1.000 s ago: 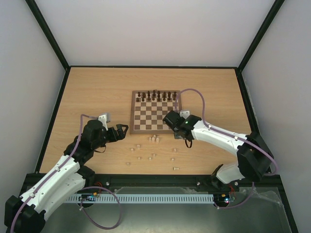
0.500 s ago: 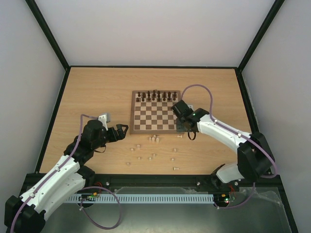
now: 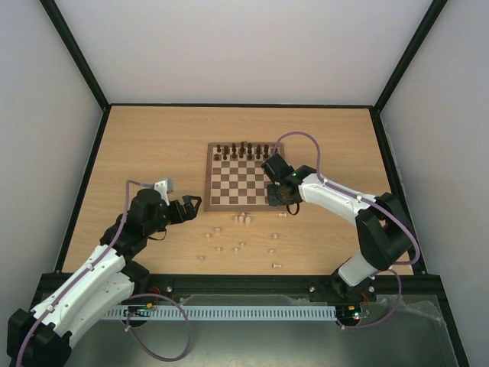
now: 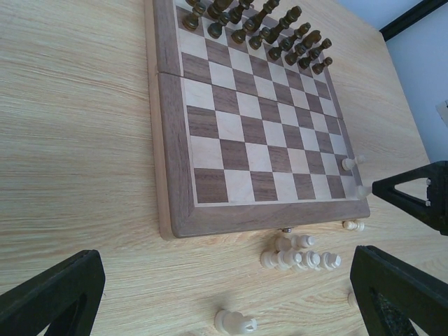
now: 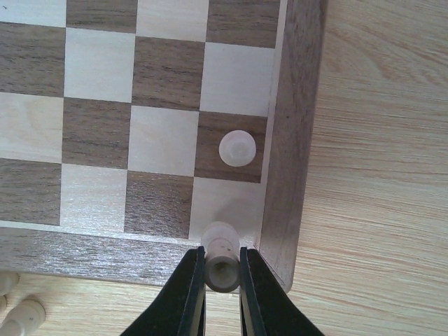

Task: Set up the chess pieces on the board
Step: Place the chess piece on the chessboard, then pick up the chess piece at the center of the board.

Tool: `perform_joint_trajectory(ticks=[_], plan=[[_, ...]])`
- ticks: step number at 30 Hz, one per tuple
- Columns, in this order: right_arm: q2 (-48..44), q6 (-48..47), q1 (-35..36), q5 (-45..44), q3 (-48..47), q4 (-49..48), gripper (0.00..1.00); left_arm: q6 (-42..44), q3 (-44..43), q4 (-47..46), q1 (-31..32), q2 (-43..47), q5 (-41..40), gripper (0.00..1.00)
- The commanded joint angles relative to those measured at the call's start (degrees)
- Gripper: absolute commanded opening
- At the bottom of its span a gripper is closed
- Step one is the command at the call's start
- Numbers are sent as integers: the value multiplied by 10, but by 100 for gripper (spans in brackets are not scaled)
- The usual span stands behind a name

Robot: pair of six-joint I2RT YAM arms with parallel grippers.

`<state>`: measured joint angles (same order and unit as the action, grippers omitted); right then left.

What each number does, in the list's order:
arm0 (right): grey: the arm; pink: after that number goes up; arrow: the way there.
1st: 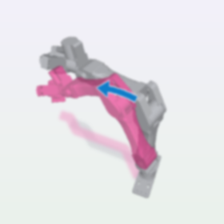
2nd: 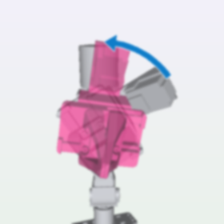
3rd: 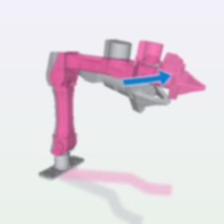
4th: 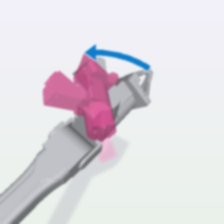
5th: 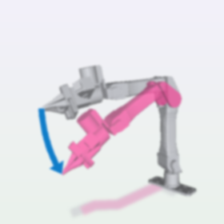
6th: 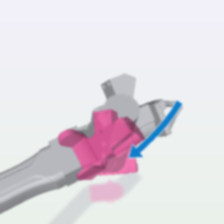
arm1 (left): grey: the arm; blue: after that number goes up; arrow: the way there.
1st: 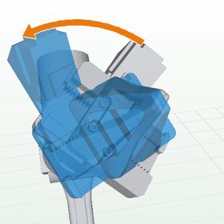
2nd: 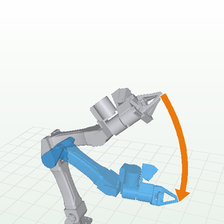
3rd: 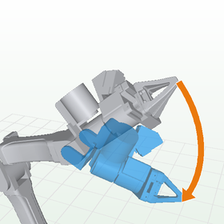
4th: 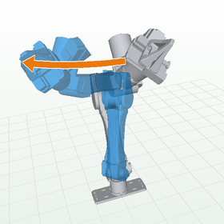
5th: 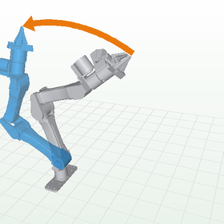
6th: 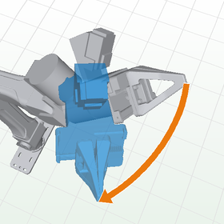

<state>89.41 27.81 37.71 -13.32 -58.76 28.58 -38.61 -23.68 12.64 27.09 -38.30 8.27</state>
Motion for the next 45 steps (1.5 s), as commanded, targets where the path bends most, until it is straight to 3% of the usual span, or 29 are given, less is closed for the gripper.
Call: perform_joint_trajectory(ticks=[1, 21, 38, 45], plan=[[17, -13, -4, 7, -15, 7, 10, 1, -5, 10, 2, 5, -5, 99], [28, -23, -21, 5, -12, -4, 21, 2, -5, 10, 2, 4, -7, 99], [-120, -16, -13, 35, 3, 29, 39, -3, -12, 10, 2, 0, -17, 99], [-159, 9, 53, 53, 17, 52, 43, -8, -16, 12, 2, -6, -28, 99]])
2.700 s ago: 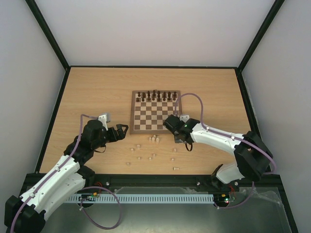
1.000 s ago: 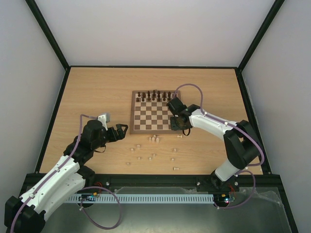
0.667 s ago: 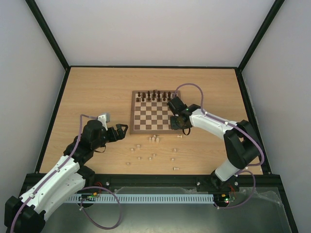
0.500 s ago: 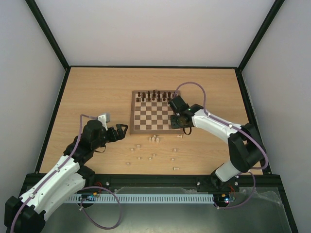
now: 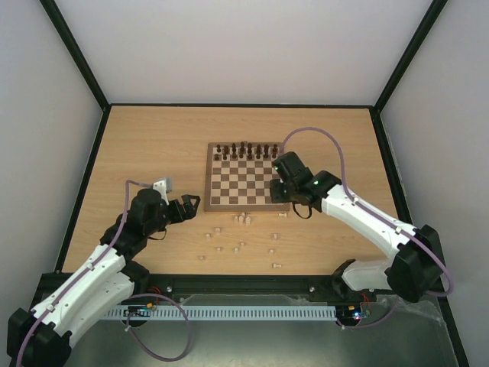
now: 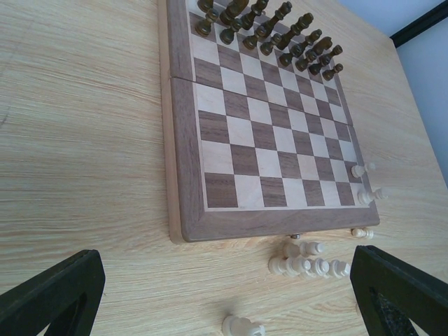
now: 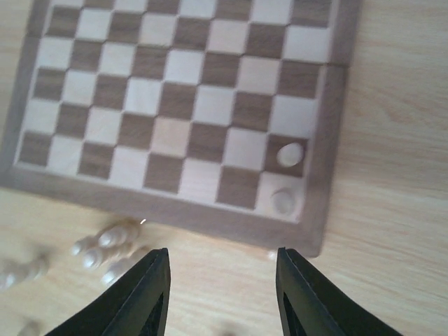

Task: Set up the chess pieces on the board
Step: Pick up the chess piece at the center of the board.

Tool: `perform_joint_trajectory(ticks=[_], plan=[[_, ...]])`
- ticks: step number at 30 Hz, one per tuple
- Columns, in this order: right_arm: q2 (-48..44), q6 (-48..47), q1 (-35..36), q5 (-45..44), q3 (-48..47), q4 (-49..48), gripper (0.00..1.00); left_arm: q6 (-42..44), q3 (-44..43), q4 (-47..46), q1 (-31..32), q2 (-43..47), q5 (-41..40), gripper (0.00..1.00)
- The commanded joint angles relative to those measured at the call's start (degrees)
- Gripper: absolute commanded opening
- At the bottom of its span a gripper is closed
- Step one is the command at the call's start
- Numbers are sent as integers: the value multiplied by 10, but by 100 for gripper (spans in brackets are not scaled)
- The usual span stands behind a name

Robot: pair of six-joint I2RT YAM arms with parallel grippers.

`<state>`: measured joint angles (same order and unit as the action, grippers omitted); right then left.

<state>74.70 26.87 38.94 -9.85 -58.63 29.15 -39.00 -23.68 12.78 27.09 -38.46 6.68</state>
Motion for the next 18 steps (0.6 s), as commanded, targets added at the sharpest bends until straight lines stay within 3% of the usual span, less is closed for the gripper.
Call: perform_joint_trajectory(ticks=[1, 15, 18], plan=[[-14, 22, 54, 20, 16, 47, 43, -4, -18, 10, 2, -5, -13, 99], [39, 53, 184, 55, 27, 15, 38, -7, -19, 12, 2, -4, -15, 99], [46, 75, 185, 16, 36, 46, 38, -7, -18, 17, 2, 2, -16, 99]])
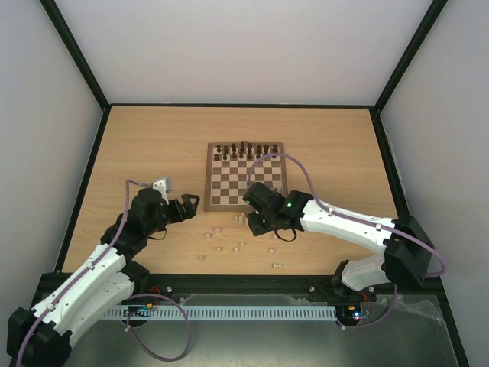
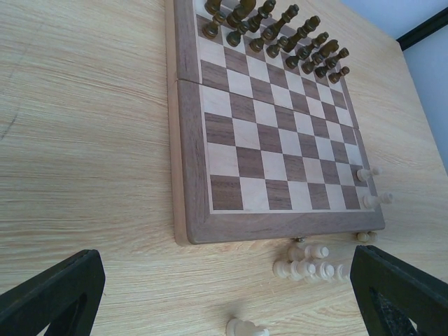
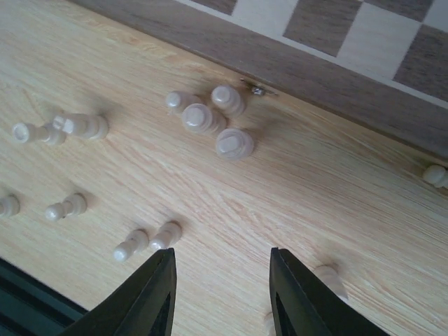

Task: Set up the chess pieces on the board
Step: Pick up the chess piece at the center of the board.

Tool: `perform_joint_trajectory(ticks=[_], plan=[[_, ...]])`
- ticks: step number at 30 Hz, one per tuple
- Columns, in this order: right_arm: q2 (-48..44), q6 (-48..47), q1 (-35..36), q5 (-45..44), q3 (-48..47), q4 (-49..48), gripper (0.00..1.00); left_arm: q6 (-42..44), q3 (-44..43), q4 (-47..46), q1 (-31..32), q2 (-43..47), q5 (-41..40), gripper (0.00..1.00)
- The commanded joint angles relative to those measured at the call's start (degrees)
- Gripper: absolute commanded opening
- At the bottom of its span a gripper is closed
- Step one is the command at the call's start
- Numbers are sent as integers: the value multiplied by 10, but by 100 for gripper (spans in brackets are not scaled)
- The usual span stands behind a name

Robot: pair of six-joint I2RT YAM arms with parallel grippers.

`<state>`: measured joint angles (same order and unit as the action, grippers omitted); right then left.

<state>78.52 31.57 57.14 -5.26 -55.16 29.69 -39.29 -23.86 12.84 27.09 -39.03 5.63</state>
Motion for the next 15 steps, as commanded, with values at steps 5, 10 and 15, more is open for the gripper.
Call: perform_joint_trajectory(ticks=[5, 10, 15], plan=[[-9, 91, 3, -83, 42, 71, 38, -4, -13, 20, 2, 14, -5, 99], [-22, 135, 4, -86, 86, 75, 39, 1, -13, 12, 2, 3, 5, 99], [-37, 152, 3, -71, 121, 58, 38, 7, -13, 4, 2, -8, 13, 99]])
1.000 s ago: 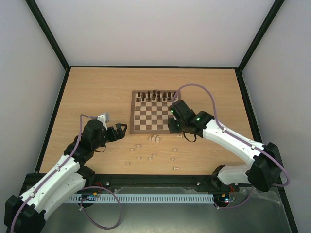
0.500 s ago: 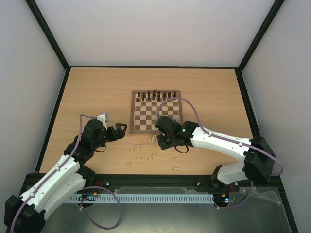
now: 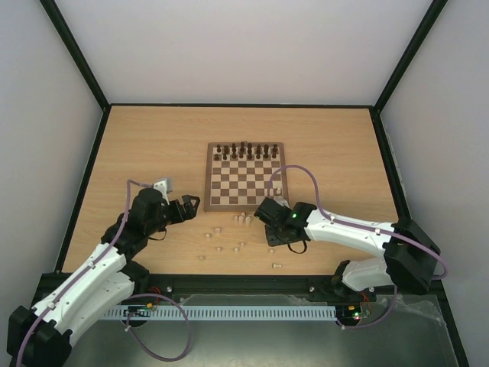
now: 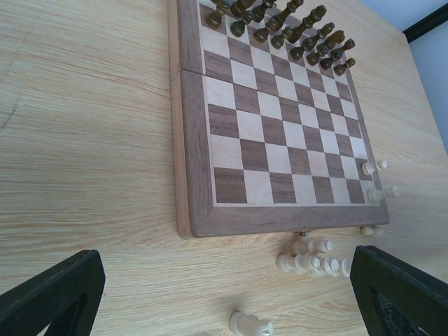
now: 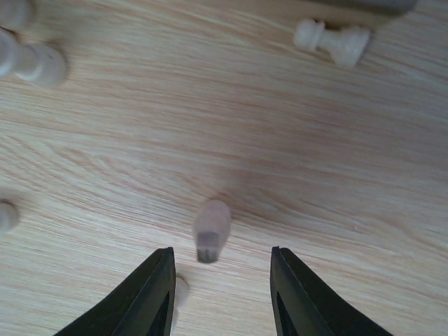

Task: Set up the chess pieces on the board
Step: Pick up the chess piece at the center of the board.

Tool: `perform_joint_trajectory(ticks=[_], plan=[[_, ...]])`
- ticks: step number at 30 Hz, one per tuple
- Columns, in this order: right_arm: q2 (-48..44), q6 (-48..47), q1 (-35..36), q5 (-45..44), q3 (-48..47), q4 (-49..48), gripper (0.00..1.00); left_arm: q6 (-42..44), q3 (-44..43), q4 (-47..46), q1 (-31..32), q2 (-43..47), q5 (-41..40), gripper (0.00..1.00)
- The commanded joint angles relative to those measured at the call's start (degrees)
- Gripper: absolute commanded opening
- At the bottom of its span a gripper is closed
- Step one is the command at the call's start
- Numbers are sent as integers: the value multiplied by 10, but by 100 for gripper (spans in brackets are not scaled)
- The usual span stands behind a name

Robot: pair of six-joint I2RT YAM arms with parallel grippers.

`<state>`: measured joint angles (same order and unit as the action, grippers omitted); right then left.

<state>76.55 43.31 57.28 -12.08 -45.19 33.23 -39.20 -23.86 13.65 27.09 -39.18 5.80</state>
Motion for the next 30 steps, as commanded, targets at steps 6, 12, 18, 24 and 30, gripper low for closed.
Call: perform_joint_trajectory(ticks=[6, 12, 18, 24, 30], plan=[[-9, 34, 2, 12, 28, 2, 38, 12, -15, -6, 2, -9, 12, 99], [27, 24, 2, 1, 18, -13, 34, 11, -9, -6, 2, -7, 7, 99], [57, 18, 1, -11, 11, -17, 23, 11, -8, -5, 2, -6, 6, 99], [47, 14, 0, -23, 0, -9, 7, 11, -5, -11, 2, -10, 6, 99], [40, -14, -25, -33, -36, 8, 5, 12, -7, -17, 2, -17, 8, 99]])
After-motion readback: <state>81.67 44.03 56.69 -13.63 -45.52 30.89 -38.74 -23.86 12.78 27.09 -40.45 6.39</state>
